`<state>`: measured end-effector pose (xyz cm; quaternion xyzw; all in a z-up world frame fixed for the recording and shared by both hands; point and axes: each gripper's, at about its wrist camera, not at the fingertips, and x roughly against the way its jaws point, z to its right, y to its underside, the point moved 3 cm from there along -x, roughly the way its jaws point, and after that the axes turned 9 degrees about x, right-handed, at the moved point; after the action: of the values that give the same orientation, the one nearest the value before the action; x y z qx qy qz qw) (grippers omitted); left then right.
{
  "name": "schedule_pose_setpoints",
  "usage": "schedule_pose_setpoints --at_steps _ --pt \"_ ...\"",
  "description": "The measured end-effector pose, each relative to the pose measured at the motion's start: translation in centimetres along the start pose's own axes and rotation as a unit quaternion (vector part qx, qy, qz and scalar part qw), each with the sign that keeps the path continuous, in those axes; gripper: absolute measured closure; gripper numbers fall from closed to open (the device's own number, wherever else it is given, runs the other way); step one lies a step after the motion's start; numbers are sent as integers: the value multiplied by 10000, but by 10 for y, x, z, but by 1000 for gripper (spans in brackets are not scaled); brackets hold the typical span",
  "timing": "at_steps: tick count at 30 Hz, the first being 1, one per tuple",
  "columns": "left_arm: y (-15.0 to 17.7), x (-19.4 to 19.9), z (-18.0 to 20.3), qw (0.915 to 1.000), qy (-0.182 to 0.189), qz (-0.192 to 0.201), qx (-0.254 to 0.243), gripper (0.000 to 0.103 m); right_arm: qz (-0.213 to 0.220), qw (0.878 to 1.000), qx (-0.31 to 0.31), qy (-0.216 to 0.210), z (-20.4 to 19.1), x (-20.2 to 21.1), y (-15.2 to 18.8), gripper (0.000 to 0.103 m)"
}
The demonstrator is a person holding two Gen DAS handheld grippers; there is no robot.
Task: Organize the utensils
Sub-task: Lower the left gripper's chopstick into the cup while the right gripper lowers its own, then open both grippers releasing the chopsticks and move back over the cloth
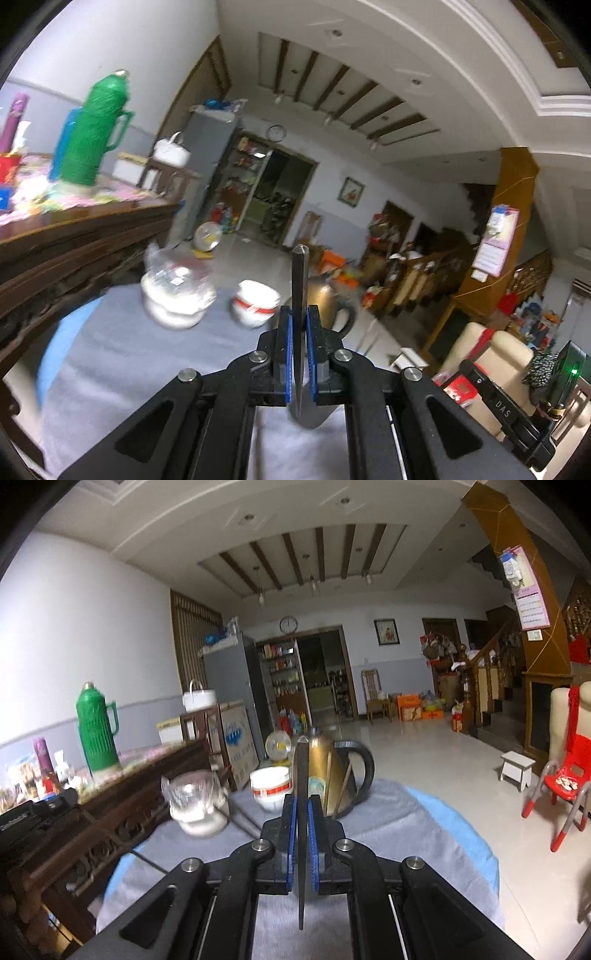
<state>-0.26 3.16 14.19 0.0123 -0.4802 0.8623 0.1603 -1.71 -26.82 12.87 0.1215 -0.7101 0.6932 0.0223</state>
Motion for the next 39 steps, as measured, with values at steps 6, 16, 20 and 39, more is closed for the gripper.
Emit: schedule_pose_setpoints --at_steps 6,16,20,39 --pt "-4 -46 37 9994 314 -20 -175 96 360 9993 -102 88 11 -15 -29 96" --pt "25 -127 53 9969 136 -532 -562 96 267 9995 -136 112 17 -88 -35 96" --pt "35 -146 49 9954 56 -754 -595 96 -10 10000 -42 78 15 -115 -23 96" --pt "39 -159 44 9915 -18 -1168 -581 63 -1001 9949 -94 -5 24 -153 18 91"
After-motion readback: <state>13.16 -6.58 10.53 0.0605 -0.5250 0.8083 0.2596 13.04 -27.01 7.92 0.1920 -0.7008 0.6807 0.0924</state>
